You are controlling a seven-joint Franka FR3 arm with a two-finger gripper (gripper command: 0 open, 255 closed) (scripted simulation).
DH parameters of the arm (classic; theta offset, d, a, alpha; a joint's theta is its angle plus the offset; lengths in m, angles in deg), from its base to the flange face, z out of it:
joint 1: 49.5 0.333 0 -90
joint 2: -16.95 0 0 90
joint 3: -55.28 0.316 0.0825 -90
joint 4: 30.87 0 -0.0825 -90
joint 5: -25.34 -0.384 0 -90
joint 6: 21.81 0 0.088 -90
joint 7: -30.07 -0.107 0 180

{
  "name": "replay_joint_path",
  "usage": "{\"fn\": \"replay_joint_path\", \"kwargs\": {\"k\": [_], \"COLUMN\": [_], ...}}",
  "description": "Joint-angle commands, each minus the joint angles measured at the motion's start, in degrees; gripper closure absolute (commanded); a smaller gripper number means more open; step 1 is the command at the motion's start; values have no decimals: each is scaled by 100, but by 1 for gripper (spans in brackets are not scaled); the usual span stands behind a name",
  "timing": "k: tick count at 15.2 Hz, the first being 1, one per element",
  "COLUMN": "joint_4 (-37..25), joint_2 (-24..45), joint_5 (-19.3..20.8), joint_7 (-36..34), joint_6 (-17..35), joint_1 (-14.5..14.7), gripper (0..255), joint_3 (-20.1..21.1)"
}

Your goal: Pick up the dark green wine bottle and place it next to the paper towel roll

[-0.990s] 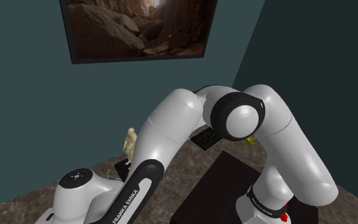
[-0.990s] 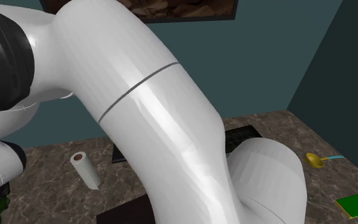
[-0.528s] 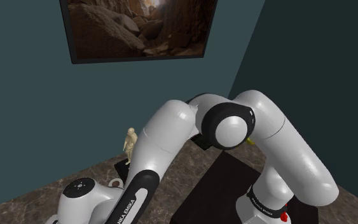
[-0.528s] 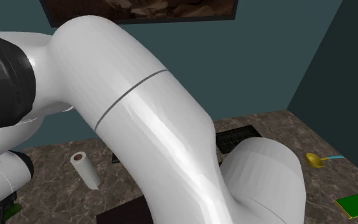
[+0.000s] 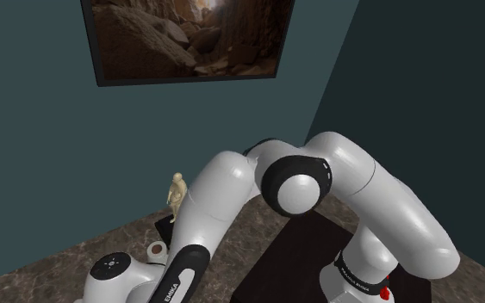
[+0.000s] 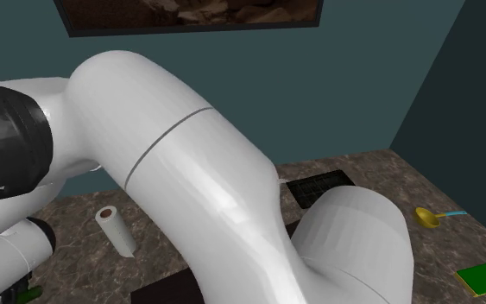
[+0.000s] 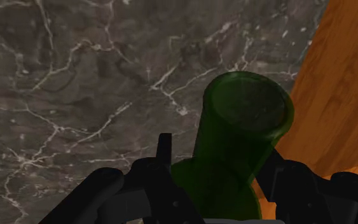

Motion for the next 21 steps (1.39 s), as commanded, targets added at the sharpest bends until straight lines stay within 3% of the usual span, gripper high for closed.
{"fn": "replay_joint_path", "kwargs": {"k": [1, 8, 15, 16, 21], "joint_4": [-127, -535, -535, -537, -534], "joint_2": [159, 680, 680, 681, 680], "joint_5": [12, 46, 46, 46, 46], "joint_7": [17, 86, 86, 86, 86], "joint_6": [37, 149, 149, 149, 150], "joint_1": [32, 120, 120, 121, 120], "gripper": [255, 255, 255, 0, 0], "joint_3": [-26, -98, -98, -98, -98]}}
